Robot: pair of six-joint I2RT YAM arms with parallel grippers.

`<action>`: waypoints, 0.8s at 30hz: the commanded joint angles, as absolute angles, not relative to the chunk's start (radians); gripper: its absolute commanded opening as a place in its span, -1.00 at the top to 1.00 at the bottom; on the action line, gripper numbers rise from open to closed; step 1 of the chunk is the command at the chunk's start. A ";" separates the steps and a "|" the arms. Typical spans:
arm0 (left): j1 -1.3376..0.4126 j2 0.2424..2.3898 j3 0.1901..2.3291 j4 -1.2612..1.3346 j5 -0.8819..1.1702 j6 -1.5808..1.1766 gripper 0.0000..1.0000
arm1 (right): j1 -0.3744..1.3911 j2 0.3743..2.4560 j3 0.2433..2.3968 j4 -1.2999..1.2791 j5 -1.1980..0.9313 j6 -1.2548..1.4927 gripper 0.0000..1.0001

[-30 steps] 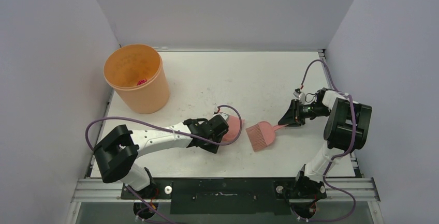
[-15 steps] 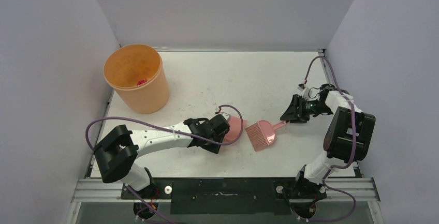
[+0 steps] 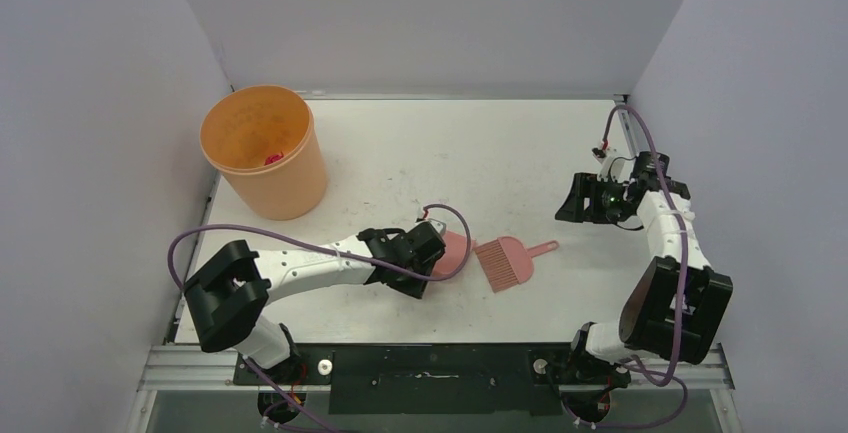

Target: Sweep away the paper scraps from the table

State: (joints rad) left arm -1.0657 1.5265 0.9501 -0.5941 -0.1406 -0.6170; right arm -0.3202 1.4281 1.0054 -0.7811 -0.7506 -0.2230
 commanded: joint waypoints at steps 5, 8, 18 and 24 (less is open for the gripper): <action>-1.077 1.536 1.039 -0.633 -0.145 -0.618 0.18 | -0.325 1.266 0.955 -0.653 -0.747 -0.234 -0.56; -1.090 1.503 1.059 -0.644 -0.146 -0.611 0.05 | -0.325 1.168 0.918 -0.576 -0.805 -0.237 -0.89; -1.124 1.270 1.151 -0.736 -0.371 -0.419 -0.11 | -0.319 0.780 0.700 -0.202 -0.619 0.094 -0.80; -0.986 1.021 0.889 -0.341 -0.391 -0.249 -0.56 | -0.318 0.723 0.637 -0.160 -0.615 0.184 -0.80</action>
State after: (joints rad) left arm -1.0752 1.1442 1.0222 -0.5903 -0.3367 -0.3779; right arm -0.3199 0.7376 0.6720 -0.2546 -0.6491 0.0849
